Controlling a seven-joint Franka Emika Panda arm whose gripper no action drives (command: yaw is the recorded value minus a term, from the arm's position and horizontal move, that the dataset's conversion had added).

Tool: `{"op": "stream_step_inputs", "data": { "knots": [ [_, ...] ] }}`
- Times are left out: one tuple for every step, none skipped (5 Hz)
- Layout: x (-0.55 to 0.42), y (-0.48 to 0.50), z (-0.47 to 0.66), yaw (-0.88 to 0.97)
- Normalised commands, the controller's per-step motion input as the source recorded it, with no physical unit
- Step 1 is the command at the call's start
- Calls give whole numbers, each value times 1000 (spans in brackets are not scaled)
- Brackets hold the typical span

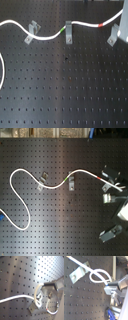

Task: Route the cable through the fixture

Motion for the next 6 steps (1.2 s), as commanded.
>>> {"op": "stream_step_inputs", "data": {
  "knots": [
    [-27, 844, 203, 0],
    [-389, 724, -26, 0],
    [-449, 638, -139, 0],
    [-516, 551, -162, 71],
    [-394, 341, -13, 191],
    [-386, 334, -3, 206]
  ]
}}
